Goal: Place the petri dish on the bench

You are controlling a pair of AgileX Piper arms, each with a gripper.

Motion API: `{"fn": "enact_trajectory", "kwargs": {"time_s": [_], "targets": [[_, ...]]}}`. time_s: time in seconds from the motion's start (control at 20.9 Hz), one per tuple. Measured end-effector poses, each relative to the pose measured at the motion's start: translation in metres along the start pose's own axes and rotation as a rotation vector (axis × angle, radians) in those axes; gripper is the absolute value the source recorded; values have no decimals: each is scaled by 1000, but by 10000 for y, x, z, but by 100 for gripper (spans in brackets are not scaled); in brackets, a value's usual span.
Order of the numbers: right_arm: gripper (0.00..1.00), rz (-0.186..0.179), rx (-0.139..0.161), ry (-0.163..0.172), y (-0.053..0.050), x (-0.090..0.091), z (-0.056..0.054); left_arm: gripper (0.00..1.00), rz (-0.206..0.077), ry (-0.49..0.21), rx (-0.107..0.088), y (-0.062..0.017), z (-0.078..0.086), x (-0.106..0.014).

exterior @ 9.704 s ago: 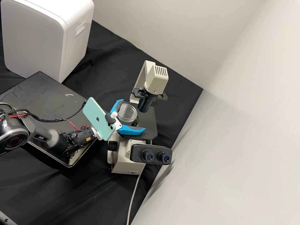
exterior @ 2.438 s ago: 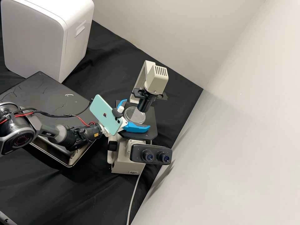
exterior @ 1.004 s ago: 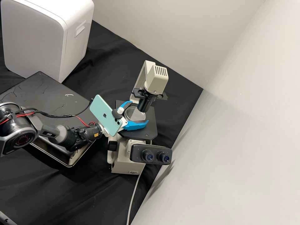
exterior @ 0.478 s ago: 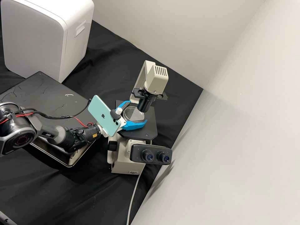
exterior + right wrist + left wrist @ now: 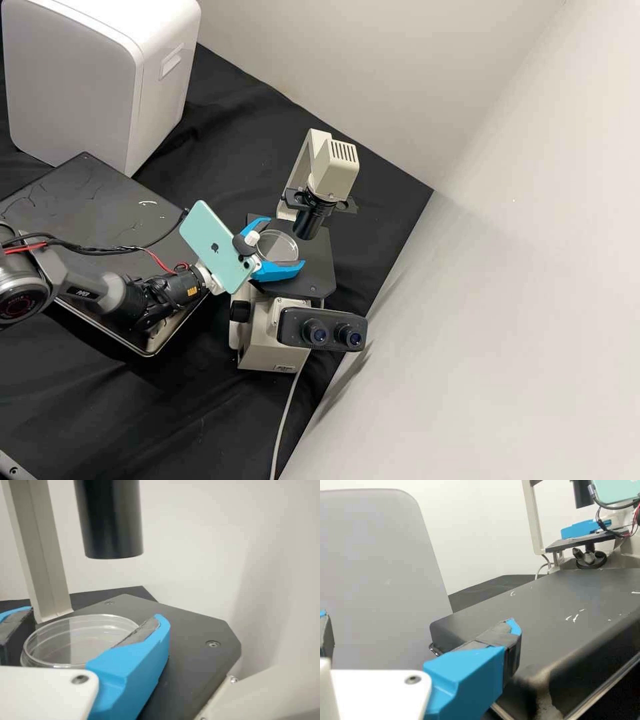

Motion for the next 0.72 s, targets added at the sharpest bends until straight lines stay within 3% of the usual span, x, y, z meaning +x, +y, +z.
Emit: {"fn": "enact_trajectory", "kwargs": {"time_s": [0.48, 0.72], "targets": [[0, 3, 1, 12, 6, -32, -14, 100, 0, -4, 0, 0, 6, -1], [0, 14, -1, 36, 76, -122, -71, 100, 0, -4, 0, 0, 6, -1]]}}
